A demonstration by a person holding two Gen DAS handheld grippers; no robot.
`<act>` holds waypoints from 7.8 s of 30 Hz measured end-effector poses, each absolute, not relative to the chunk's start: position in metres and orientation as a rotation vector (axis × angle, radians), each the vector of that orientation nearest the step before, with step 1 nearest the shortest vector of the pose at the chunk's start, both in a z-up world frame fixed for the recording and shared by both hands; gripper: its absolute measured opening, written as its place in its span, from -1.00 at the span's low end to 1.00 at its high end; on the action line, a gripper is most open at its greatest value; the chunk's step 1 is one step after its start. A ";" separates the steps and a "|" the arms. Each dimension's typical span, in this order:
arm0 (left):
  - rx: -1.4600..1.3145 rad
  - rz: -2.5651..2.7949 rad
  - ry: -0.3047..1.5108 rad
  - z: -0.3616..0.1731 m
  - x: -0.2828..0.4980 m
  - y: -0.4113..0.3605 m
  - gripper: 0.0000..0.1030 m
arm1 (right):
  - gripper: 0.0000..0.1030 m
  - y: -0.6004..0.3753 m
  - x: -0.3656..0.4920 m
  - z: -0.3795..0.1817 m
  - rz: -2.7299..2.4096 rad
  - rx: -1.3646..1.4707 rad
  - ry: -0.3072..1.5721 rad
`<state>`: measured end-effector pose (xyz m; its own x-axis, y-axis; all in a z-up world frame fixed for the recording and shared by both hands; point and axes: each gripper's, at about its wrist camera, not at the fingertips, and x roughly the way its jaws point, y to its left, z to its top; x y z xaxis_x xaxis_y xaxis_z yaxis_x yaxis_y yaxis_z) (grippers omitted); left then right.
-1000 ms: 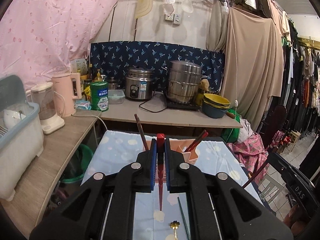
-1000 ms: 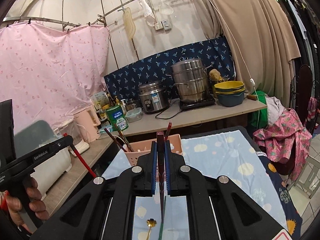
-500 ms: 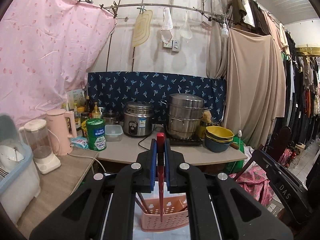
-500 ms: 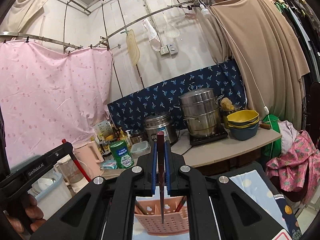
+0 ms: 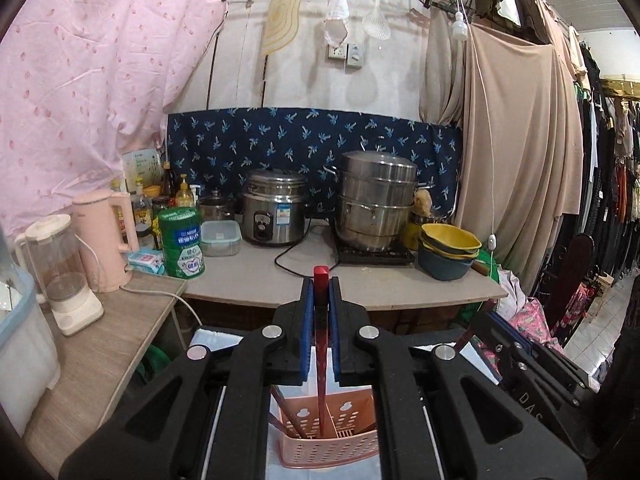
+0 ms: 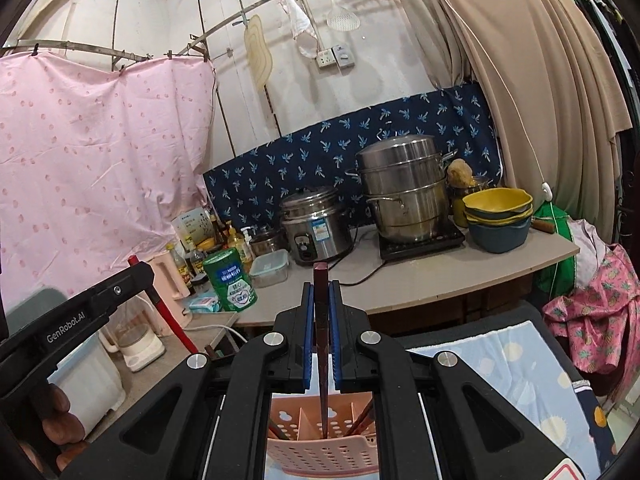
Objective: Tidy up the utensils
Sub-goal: 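Lift the red chopstick into the basket with the left tool while the right drops its, then move both open tools back down toward the gold spoon and green chopstick, then grasp the green chopstick with the right tool while the left grasps the gold spoon, then carry the gold spoon into the basket with the left tool while the right drops its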
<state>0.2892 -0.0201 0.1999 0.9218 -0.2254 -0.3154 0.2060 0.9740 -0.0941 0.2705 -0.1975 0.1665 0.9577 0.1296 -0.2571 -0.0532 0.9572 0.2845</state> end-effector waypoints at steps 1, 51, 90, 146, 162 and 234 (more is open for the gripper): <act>-0.058 -0.221 0.339 0.196 0.291 -0.020 -0.86 | -0.86 -0.197 0.273 0.163 0.094 0.278 0.286; -0.023 -0.191 0.747 0.009 0.129 0.003 -0.15 | -0.51 -0.178 0.063 -0.016 0.108 0.232 0.701; 0.017 -0.189 0.919 -0.069 0.081 0.001 -0.13 | -0.72 -0.139 0.032 -0.093 0.108 0.157 0.854; 0.092 -0.255 0.941 -0.081 0.080 -0.043 -0.79 | -0.86 -0.175 0.022 -0.097 0.035 0.214 0.832; 0.003 -0.243 0.873 -0.042 0.075 -0.017 -0.81 | -0.86 -0.178 0.010 -0.067 0.055 0.239 0.763; -0.132 -0.295 0.694 0.148 0.305 -0.018 -0.98 | -0.86 -0.207 0.245 0.188 0.090 0.284 0.218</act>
